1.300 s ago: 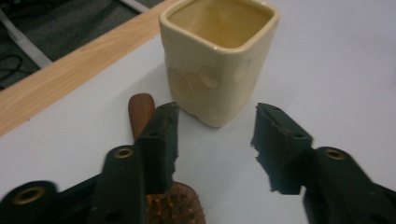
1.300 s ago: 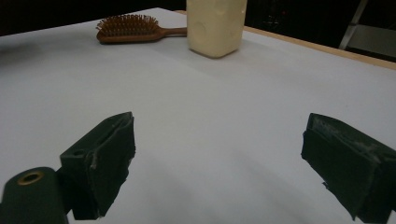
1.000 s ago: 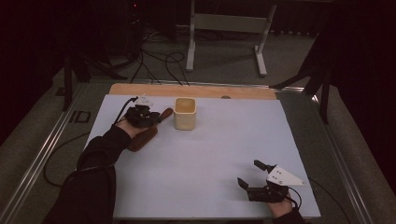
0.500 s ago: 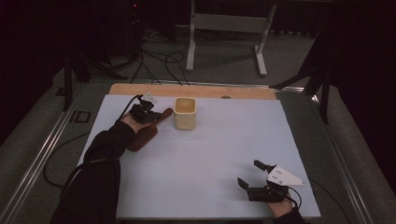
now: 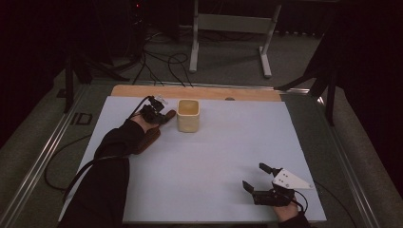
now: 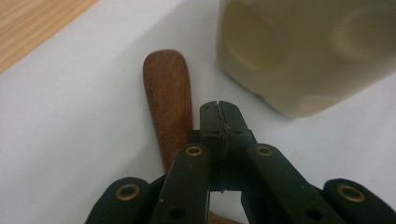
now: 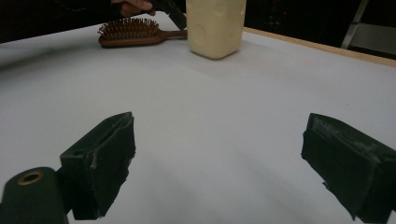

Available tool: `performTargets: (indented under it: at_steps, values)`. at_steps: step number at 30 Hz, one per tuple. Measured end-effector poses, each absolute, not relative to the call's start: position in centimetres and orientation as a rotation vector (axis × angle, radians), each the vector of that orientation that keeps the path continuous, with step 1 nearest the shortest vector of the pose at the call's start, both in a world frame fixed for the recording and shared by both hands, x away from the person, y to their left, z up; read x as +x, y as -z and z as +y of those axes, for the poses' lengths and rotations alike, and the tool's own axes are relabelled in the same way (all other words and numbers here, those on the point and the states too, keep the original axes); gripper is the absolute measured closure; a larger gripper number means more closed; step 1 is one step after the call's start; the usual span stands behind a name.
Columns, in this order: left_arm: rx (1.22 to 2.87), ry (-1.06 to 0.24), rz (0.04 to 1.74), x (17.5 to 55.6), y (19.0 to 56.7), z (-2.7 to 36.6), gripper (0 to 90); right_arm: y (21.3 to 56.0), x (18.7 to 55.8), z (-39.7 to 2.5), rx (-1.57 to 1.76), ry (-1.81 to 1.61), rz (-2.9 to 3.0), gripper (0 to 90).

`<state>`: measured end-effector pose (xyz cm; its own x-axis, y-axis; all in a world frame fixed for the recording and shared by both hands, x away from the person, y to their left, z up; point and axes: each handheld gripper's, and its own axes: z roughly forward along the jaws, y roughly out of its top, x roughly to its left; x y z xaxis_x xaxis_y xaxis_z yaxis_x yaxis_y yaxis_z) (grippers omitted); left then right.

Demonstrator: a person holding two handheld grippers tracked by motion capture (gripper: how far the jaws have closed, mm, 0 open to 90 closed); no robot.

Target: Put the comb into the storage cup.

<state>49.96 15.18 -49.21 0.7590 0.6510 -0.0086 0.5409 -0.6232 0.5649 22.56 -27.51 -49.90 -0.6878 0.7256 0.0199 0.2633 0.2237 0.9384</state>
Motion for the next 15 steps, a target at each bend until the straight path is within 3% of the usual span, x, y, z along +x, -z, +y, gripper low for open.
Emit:
performTargets:
  at_steps: [15]
  values:
    - [2.525, -0.291, 1.015, 51.1, 49.9, 15.0, 90.0, 49.9, 22.5, -27.6, 0.914, -1.473, 2.074, 9.5]
